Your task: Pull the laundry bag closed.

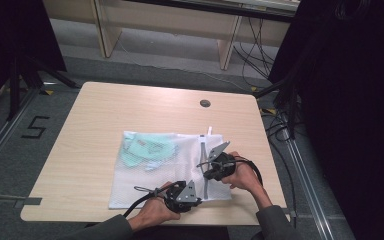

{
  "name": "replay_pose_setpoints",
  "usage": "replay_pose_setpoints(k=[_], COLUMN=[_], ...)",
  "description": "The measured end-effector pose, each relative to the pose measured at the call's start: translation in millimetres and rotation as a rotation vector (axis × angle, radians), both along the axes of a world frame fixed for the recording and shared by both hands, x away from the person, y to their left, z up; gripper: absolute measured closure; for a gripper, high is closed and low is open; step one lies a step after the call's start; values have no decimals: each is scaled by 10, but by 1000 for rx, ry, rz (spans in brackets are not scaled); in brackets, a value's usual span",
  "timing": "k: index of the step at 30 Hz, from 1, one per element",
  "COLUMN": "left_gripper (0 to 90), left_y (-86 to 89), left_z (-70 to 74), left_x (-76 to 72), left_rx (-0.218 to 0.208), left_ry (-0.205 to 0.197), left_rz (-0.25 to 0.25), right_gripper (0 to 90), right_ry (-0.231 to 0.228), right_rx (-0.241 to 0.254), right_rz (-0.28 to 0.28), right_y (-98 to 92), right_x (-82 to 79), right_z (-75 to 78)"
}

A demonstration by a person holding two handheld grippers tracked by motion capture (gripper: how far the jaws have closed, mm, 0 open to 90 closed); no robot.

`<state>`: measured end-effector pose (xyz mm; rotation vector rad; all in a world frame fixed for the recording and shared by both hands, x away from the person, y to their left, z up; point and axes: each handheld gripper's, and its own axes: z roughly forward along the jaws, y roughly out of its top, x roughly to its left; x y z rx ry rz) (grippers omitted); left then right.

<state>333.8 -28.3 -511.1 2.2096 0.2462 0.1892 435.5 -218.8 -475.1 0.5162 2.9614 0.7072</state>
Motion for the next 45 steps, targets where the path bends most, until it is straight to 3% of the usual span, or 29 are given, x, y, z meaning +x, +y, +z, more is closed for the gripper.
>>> replay_pose_setpoints(k=[1, 3, 4, 7, 8, 11, 13, 14, 16, 21, 23, 25, 26, 38, 40, 42, 45], left_gripper=[889, 890, 890, 890, 890, 890, 890, 890, 890, 890, 890, 890, 890, 891, 890, 891, 891], left_y=[0, 5, 5, 5, 5, 6, 5, 5, 5, 7, 9, 12, 14, 19, 26, 26, 24], left_z=[0, 0, -1, 4, 3, 1, 1, 1, 2, 0, 3, 4, 11, 20, 23, 24, 24], left_x=[0, 3, 3, 2, 2, 1, -2, -3, -1, 0, 3, 1, 2, 5, 13, 8, 4], left_rx=[0, 13, 11, 8, 5, 4, 12, 13, 9, 6, 10, 7, 11, 8, 19, 6, 5], left_ry=[-3, -11, -9, -10, -10, -9, -8, -6, -5, -12, -12, -14, -12, -14, -23, -20, -20], left_rz=[-1, -7, -5, -5, -3, -4, -9, -10, -9, -4, -7, -4, -8, -7, -7, 2, 2], right_gripper=[867, 867, 866, 867, 866, 866, 867, 866, 866, 867, 866, 866, 866, 866, 866, 866, 867], right_ry=[-28, -8, -28, -33, -13, -11, -36, -10, -35, -39, -17, -41, -31, -50, -29, -52, -36], right_rx=[1, -8, 2, -8, -10, -15, -15, -13, -9, -3, -8, -3, -14, -5, -10, -1, -11], right_rz=[26, -8, 19, 21, -6, -23, -5, -29, -11, 4, -30, 1, -23, -11, -36, -10, -31], right_y=[-3, -3, -2, 2, 2, 10, 2, 3, -5, 1, 8, 5, 4, 0, 2, 11, 18], right_x=[31, 14, 44, 58, 41, 47, 82, 71, 108, 140, 115, 147, 141, 250, 237, 267, 259], right_z=[-7, 8, 4, 2, 8, 12, 10, 12, 5, -4, -2, -3, 5, 17, 32, 25, 26])
